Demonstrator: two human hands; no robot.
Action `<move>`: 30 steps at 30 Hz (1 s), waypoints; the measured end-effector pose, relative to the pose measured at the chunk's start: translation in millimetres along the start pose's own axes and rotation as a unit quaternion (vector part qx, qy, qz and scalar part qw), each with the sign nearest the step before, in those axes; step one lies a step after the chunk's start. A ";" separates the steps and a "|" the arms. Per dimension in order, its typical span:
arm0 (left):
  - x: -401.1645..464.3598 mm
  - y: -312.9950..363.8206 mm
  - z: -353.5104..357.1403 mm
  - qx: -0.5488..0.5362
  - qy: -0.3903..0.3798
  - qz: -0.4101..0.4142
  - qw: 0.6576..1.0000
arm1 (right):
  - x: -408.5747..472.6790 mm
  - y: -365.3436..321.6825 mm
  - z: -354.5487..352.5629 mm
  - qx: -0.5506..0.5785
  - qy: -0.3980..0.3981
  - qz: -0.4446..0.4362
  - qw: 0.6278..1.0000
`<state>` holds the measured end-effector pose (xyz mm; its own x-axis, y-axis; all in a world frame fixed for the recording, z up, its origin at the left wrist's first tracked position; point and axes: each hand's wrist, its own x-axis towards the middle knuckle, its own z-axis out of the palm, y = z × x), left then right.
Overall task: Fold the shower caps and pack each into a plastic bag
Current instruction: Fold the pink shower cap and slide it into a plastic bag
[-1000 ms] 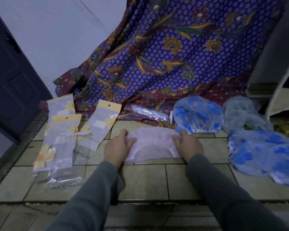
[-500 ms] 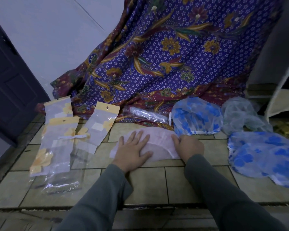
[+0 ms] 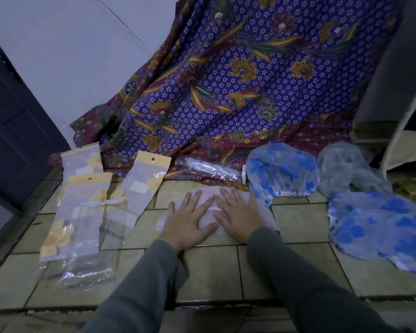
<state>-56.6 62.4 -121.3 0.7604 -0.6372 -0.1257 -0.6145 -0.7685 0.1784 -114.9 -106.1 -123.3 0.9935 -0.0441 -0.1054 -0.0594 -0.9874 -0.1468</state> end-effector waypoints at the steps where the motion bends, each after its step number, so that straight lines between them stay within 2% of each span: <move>1: -2.5 -2.7 3.3 -0.013 0.009 -0.003 1.000 | 0.0 2.2 -1.1 0.018 -0.004 -0.001 1.000; 4: -3.8 -8.0 6.1 -0.044 0.037 -0.015 0.998 | -0.5 7.8 -2.2 0.054 0.002 0.019 0.998; 8: -8.5 -15.1 7.7 -0.074 0.053 -0.018 0.996 | -10.9 9.8 -0.3 0.038 -0.002 0.028 0.999; 12: -10.9 -17.9 7.1 -0.078 0.031 -0.028 0.996 | -28.4 21.2 -1.3 0.049 -0.012 0.040 0.998; 17: -7.7 -12.1 -18.4 -0.083 -0.036 -0.051 0.995 | -26.6 19.8 -8.3 0.100 -0.026 0.049 0.993; 19: -4.2 -12.6 -31.3 -0.104 -0.028 -0.073 0.992 | -22.6 18.2 -13.8 0.132 -0.011 0.057 0.990; 22: -2.3 -15.1 -41.7 -0.143 0.028 -0.104 0.984 | -16.0 15.7 -23.1 0.184 0.029 0.095 0.978; 25: -8.3 -17.2 -47.2 -0.174 0.003 -0.111 0.978 | -10.4 13.9 -36.2 0.216 -0.002 0.145 0.966; 27: -12.7 -19.9 -47.0 -0.203 -0.016 -0.104 0.973 | -6.4 14.9 -44.9 0.211 -0.020 0.140 0.967; 28: -15.8 -20.6 -46.9 -0.210 -0.017 -0.099 0.973 | -4.5 14.7 -49.3 0.195 -0.010 0.130 0.972; 30: -21.6 -21.5 -45.2 -0.227 0.001 -0.090 0.970 | 0.1 14.1 -56.3 0.157 0.059 0.097 0.981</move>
<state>-50.3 95.3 -78.3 0.8476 -0.4940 -0.1937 -0.3153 -0.7626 0.5649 -110.2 -128.6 -70.1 0.9637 -0.2622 -0.0493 -0.2573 -0.8641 -0.4325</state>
